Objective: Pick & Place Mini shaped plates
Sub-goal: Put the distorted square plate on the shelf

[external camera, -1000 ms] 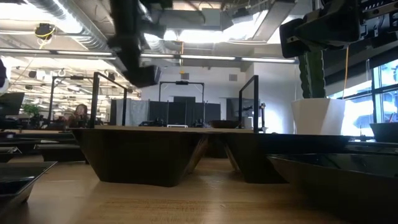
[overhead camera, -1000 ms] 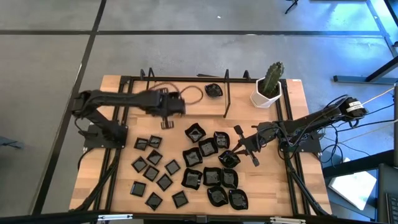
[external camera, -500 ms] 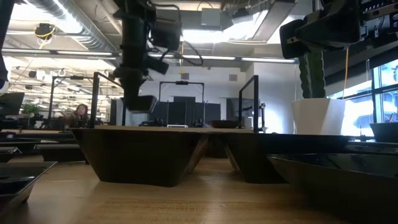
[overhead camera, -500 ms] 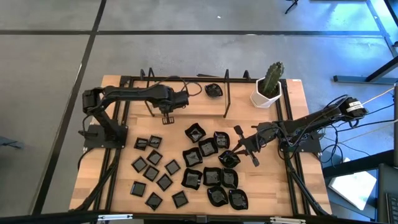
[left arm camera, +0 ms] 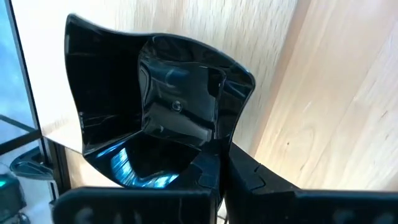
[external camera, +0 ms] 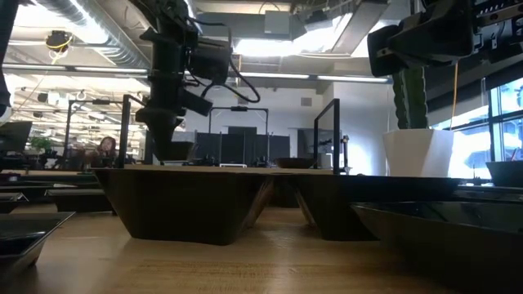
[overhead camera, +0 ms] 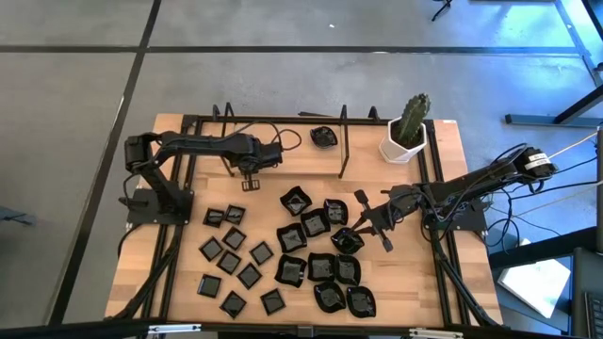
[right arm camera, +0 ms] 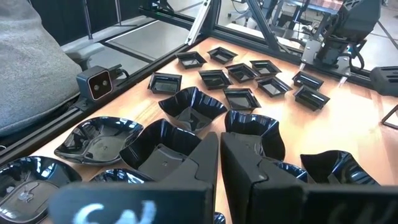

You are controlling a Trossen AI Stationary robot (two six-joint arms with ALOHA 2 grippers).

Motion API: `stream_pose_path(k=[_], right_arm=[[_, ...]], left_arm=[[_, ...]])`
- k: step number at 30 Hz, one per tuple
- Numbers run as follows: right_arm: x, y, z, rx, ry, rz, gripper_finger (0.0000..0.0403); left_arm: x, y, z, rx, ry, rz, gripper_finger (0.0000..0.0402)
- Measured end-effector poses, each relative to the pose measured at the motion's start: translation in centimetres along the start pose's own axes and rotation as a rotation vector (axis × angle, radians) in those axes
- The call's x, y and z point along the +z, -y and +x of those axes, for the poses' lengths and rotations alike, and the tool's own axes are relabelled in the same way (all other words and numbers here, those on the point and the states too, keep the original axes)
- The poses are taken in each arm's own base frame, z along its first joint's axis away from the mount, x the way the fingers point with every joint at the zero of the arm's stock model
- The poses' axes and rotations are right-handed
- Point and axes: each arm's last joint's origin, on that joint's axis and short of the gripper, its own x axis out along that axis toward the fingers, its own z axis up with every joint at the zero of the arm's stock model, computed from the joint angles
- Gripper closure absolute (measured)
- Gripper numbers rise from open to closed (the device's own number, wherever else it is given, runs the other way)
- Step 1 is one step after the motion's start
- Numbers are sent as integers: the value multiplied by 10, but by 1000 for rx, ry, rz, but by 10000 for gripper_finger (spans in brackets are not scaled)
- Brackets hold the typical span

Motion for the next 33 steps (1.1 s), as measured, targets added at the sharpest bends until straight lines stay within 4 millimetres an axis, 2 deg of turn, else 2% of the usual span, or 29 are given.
stream_pose_path(k=[13,27,33], right_arm=[[0,0,0,0,1,0,382],[0,0,0,-1,2,0,382],[0,0,0,-1,1,0,382]], left_arm=[[0,-1,0,38,-2,19,400],[0,-1,1,-87,9,23,399],[1,2,0,-130,19,22,361]])
